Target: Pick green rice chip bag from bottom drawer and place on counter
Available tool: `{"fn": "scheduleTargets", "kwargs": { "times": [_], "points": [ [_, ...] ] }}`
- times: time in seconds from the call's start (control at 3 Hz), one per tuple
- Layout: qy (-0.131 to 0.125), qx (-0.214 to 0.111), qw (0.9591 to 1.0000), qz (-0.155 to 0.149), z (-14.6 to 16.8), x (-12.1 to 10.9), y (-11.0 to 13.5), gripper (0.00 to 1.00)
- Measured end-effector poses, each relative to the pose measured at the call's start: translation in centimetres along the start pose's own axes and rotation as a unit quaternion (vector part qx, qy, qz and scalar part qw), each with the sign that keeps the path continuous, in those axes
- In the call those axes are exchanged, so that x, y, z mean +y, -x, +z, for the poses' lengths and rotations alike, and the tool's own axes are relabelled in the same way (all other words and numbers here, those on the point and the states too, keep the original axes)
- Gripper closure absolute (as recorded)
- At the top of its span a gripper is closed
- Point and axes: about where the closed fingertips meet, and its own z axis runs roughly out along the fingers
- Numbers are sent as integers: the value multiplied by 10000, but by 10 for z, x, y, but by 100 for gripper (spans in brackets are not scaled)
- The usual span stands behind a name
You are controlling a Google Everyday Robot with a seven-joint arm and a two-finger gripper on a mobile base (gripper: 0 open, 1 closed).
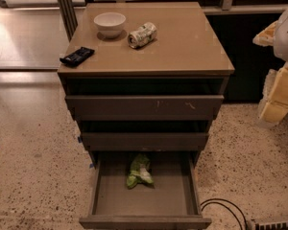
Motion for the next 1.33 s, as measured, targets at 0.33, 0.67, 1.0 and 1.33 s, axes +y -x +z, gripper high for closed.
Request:
{"fn": "scheduleTargets", "kwargs": {
  "times": [0.33,0.67,1.0,1.33],
  "points": [
    [0,0,10000,0,0,0,0,0],
    [-89,-83,9998,165,17,9,-4,0],
    [-79,-309,9977,600,63,34,-12,0],
    [92,-621,9939,904,124,69,-14,0]
  ]
}}
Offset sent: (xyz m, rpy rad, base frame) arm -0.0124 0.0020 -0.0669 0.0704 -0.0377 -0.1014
